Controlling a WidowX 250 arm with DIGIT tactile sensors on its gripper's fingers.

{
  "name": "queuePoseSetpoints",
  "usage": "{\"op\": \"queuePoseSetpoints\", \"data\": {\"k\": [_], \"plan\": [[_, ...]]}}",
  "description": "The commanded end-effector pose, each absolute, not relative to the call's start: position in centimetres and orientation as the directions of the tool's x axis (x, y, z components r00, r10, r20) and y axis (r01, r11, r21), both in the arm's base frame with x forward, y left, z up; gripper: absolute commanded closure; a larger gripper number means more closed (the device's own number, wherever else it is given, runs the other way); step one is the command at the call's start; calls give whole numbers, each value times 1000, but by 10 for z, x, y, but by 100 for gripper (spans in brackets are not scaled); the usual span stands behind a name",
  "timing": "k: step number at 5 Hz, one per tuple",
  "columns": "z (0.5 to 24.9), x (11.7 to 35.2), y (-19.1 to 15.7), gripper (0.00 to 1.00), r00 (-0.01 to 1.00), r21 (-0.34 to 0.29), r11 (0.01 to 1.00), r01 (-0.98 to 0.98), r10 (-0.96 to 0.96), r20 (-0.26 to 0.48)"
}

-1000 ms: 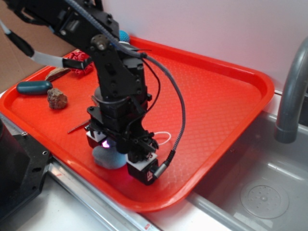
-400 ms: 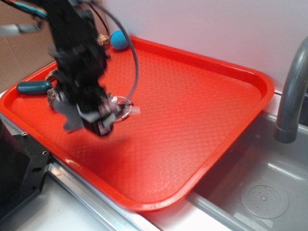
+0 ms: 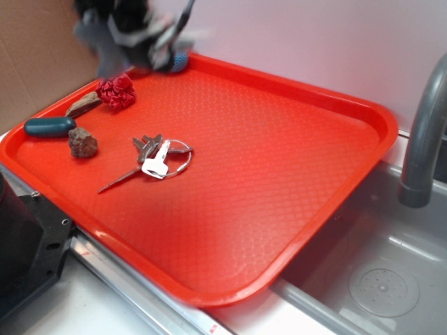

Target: Grab the gray animal.

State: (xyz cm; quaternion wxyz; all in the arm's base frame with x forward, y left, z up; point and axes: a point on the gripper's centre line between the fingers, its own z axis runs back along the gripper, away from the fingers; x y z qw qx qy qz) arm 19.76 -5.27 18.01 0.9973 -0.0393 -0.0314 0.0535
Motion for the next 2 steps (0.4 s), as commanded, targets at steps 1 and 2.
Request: {"op": "queuePoseSetpoints", "data": {"k": [1, 2], "plan": [[266, 232, -19, 100, 955, 32, 957, -287, 283, 93], [265, 238, -1, 100, 947, 20, 950, -313, 310, 88]]}}
